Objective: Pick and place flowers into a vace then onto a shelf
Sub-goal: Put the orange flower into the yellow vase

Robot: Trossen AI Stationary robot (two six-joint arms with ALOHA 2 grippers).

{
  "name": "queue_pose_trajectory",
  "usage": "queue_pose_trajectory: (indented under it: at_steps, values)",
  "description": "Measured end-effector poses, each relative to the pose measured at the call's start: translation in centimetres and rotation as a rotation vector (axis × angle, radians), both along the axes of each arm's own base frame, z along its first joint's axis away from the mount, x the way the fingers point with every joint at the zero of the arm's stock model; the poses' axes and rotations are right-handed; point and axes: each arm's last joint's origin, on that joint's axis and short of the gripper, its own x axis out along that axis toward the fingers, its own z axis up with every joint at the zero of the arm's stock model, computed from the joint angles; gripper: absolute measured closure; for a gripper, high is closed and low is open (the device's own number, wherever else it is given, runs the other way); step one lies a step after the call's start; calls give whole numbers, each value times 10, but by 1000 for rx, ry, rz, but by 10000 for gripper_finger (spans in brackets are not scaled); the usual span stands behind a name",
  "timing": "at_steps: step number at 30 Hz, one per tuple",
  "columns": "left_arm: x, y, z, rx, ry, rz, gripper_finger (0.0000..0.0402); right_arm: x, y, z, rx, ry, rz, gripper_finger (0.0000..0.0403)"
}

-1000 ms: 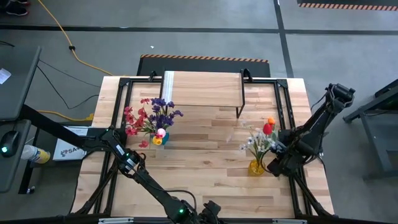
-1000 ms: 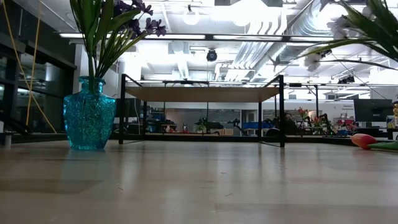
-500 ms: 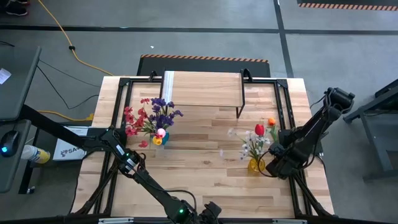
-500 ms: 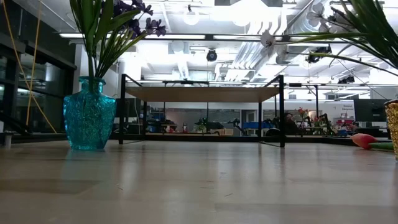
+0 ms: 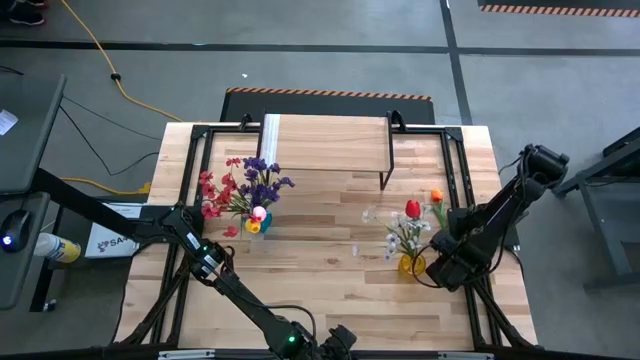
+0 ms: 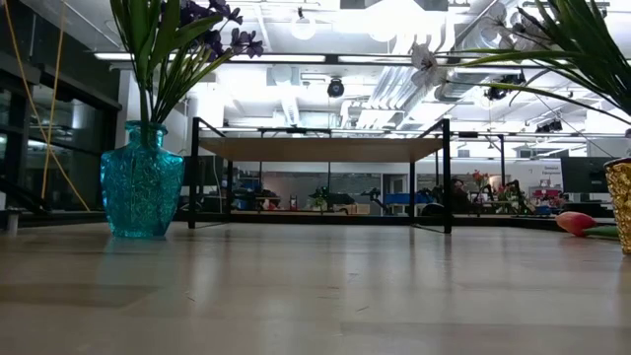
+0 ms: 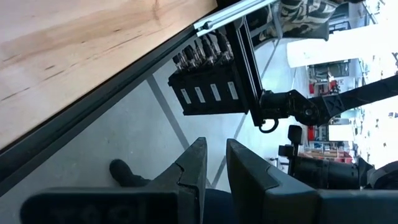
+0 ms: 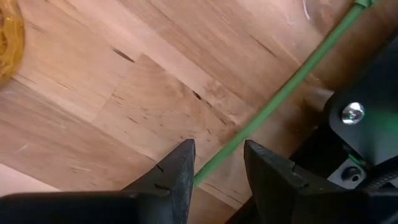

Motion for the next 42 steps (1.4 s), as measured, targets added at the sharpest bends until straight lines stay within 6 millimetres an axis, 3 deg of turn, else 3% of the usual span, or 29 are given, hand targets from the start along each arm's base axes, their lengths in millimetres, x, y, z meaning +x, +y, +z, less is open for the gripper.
queue_pose_trajectory:
  at_steps: [15, 30, 42]
  values:
    - [0, 0, 0, -2, -1, -2, 307, 3, 5, -5, 18, 19, -4, 275]
    - [0, 0, 0, -3, -1, -2, 307, -2, 1, -5, -4, 80, -9, 393]
    - [0, 0, 0, -3, -1, -2, 307, -4, 0, -5, 0, 124, 30, 397]
